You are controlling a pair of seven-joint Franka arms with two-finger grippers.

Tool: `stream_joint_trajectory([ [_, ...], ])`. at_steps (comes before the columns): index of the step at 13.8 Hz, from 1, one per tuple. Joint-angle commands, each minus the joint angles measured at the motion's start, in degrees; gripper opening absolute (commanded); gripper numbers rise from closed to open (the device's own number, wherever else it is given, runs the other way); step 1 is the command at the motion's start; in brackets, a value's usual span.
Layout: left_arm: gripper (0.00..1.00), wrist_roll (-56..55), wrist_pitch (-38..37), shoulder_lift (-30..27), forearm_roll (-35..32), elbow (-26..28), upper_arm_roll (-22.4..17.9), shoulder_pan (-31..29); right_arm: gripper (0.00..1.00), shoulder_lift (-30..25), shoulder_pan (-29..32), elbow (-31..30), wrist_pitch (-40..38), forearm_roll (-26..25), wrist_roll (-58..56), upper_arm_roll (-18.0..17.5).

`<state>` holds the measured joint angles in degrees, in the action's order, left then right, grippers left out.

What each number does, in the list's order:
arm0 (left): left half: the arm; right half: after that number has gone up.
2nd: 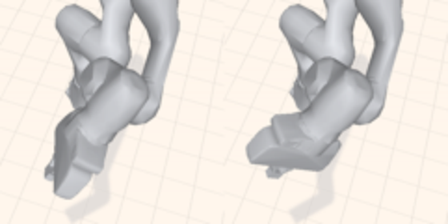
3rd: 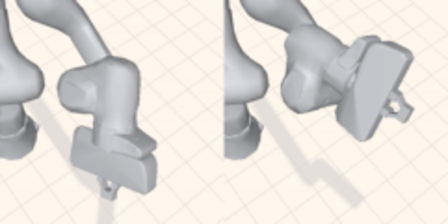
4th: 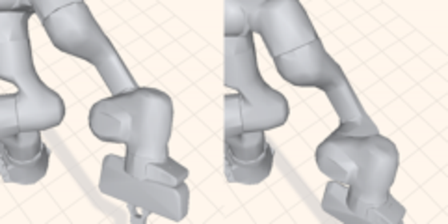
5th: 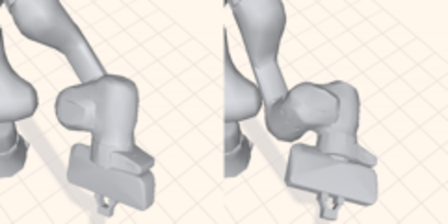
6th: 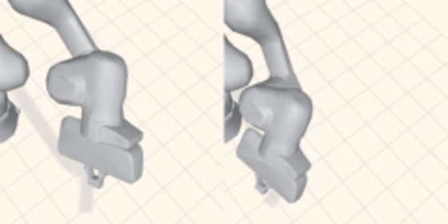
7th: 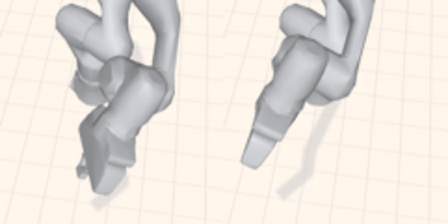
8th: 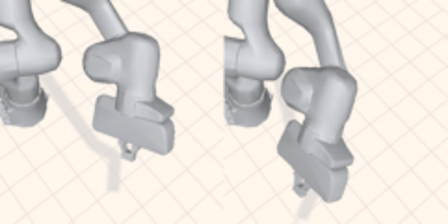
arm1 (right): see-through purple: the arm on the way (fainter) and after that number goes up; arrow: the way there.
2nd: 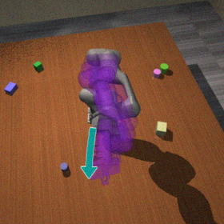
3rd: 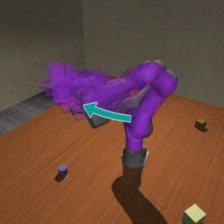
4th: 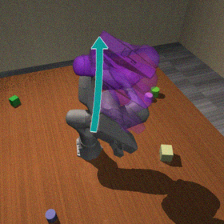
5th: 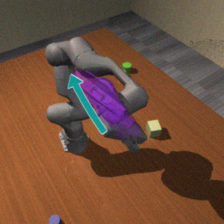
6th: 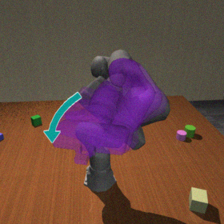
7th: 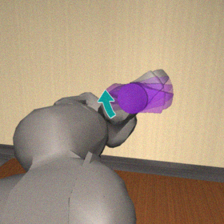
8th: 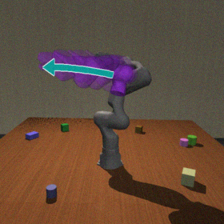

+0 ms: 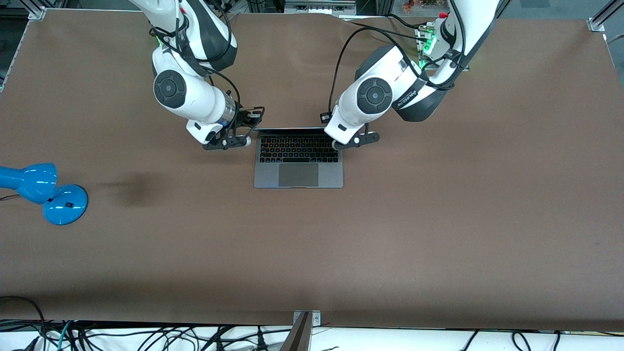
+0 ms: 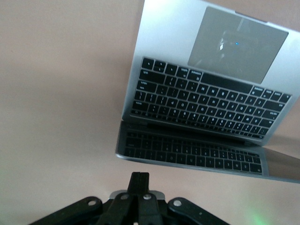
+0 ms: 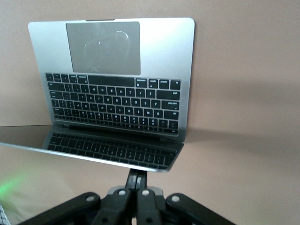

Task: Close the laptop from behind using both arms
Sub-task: 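Lower both grippers behind the laptop screen on either side, then push the screen down toward the keyboard with both grippers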

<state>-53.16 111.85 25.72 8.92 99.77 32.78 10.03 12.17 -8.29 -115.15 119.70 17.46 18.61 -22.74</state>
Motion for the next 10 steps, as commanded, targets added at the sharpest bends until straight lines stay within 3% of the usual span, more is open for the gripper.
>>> stream_joint_trajectory([
  [1, 0.00, 0.8, -0.3, 4.1, -2.8, -5.2, -0.3, 0.0, 0.04, 2.2, 0.4, 1.2, 2.2, -0.8, -1.7, 0.2],
  [8, 0.00, 0.8, -0.3, 10.3, -5.2, -10.7, -2.4, 0.3, 0.04, 7.3, -0.4, 5.3, 2.8, -1.3, -1.9, 1.5],
  [10, 0.00, 0.7, -0.3, 12.2, -7.5, -12.2, -2.9, 0.5, 0.04, 8.7, -0.4, 6.4, 2.8, -4.1, -2.0, 1.5],
])
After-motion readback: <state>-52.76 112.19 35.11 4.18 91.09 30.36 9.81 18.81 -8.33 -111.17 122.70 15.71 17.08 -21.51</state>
